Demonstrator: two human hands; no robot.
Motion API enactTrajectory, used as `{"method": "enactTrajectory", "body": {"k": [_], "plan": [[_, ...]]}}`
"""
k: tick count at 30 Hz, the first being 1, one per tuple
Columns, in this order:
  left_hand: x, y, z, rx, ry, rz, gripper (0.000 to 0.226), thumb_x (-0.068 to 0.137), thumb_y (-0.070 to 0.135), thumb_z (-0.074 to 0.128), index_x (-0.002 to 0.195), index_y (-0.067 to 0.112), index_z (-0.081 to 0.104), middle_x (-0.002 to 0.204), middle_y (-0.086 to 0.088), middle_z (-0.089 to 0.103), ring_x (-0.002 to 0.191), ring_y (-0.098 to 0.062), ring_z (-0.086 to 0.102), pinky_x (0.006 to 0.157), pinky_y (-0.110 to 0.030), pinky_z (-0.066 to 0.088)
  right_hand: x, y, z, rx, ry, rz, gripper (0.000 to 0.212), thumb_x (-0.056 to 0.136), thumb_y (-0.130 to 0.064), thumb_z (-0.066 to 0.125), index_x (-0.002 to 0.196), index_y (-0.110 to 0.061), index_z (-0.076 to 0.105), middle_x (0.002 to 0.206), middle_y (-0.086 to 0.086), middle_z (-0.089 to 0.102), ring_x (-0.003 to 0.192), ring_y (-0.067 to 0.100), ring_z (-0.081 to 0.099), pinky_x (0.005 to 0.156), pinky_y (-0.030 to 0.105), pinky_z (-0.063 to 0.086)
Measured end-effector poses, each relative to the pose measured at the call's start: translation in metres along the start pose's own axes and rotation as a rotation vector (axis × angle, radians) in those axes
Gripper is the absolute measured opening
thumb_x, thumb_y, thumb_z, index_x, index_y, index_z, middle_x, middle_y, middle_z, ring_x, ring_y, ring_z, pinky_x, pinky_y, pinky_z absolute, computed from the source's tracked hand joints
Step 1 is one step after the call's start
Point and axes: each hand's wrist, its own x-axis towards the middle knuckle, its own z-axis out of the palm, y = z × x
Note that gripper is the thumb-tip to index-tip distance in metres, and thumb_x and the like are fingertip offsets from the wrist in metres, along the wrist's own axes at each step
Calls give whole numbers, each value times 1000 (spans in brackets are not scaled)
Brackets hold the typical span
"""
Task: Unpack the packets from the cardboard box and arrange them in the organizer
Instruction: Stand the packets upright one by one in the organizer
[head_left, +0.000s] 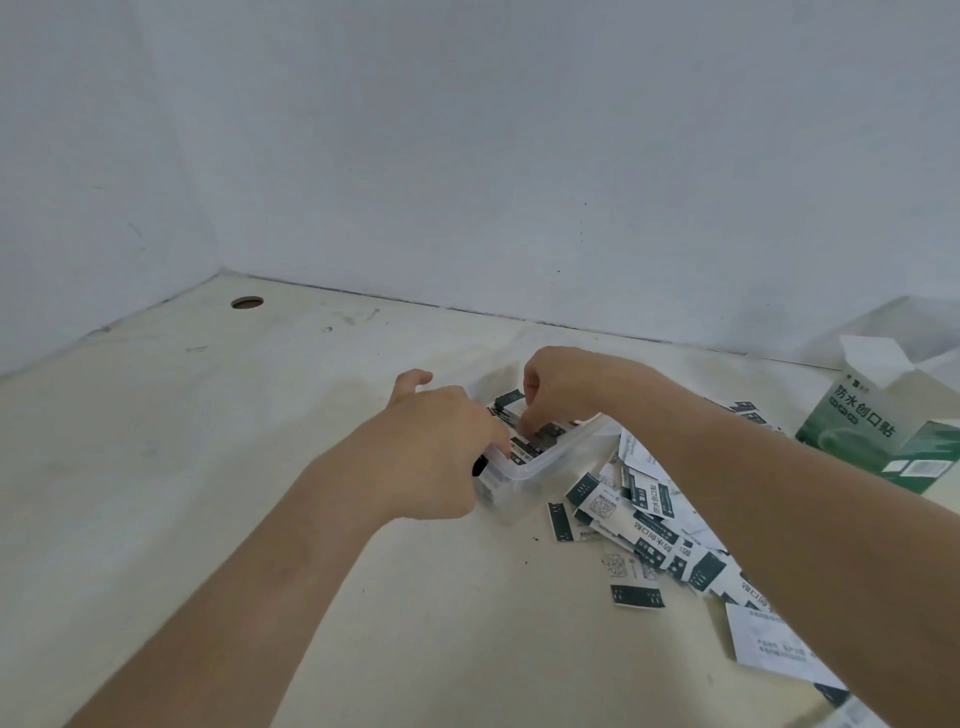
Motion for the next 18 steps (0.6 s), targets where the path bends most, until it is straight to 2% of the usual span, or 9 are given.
{"method": "enactTrajectory", "body": {"k": [5,9,11,15,18], "plan": [[3,1,-3,18,-41,-2,63,71,2,45,122,39,57,105,16,62,120,-6,42,115,-40,-1,-1,-1,-2,-15,-32,20,34,76,-22,78,100,0,69,76,8,64,67,22,57,60,27,45],[5,-1,-3,24,-54,-9,64,71,3,45,122,39,57,102,14,63,120,-6,41,113,-39,-1,-1,-2,-2,-20,-35,18,30,80,-20,75,101,-1,67,77,7,65,71,23,63,60,27,47],[5,-1,-3,24,-61,-10,65,71,3,45,124,39,56,103,15,62,121,-6,40,113,-39,-2,1,-1,-5,23,-38,25,26,87,-19,69,104,-1,64,82,6,66,79,22,71,59,27,51],[4,0,-3,17,-67,-9,65,70,2,44,123,39,56,105,16,62,121,-6,40,114,-40,-2,3,-1,-7,58,-55,26,20,94,-14,56,107,0,62,98,10,72,84,22,74,56,24,52],[2,1,-3,-12,-61,-4,66,69,1,44,122,38,55,112,17,58,125,-6,38,115,-41,-5,-2,0,-10,11,-14,-14,19,94,-14,52,106,-3,63,99,10,72,86,22,73,67,30,56]]}}
